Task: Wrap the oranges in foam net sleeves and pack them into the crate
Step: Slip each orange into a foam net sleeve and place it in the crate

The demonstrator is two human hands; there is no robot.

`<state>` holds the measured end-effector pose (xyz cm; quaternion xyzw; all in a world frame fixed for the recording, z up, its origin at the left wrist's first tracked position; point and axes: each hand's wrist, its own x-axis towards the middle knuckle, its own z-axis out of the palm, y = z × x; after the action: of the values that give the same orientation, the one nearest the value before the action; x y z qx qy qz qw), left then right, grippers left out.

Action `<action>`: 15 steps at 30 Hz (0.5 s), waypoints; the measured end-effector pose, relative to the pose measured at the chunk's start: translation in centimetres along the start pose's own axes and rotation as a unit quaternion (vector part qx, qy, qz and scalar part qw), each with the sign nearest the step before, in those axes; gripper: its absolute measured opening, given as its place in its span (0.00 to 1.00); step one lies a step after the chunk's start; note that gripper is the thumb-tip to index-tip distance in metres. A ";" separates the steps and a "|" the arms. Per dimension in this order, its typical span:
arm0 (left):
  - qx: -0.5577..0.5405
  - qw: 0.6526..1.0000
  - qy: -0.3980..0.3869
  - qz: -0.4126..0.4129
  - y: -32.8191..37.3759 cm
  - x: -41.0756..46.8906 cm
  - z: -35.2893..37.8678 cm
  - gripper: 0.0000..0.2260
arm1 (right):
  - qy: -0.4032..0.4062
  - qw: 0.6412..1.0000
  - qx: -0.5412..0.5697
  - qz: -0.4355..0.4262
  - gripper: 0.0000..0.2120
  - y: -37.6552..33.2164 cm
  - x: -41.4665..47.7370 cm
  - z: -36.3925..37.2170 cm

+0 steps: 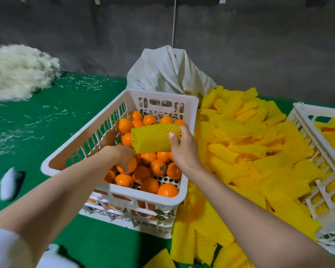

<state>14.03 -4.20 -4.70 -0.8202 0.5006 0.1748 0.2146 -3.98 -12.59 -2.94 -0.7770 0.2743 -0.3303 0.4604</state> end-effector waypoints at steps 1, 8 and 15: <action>0.029 0.999 -0.013 -0.011 0.3 0.2 0.4 0.29 | -0.007 1.000 -0.007 -0.009 0.16 -0.1 -0.2 0.0; -0.225 0.965 0.134 -0.023 0.1 0.3 -0.7 0.24 | -0.032 0.999 0.023 0.021 0.09 -0.9 -0.7 -0.3; -0.854 0.467 0.109 0.201 3.1 -4.3 -4.9 0.35 | -0.083 0.946 0.298 0.099 0.20 -1.4 -1.4 -4.6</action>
<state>9.70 -4.91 1.05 -0.4846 0.2729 0.4629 -0.6902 -8.20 -13.41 -0.42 -0.5980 0.1994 -0.2841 0.7225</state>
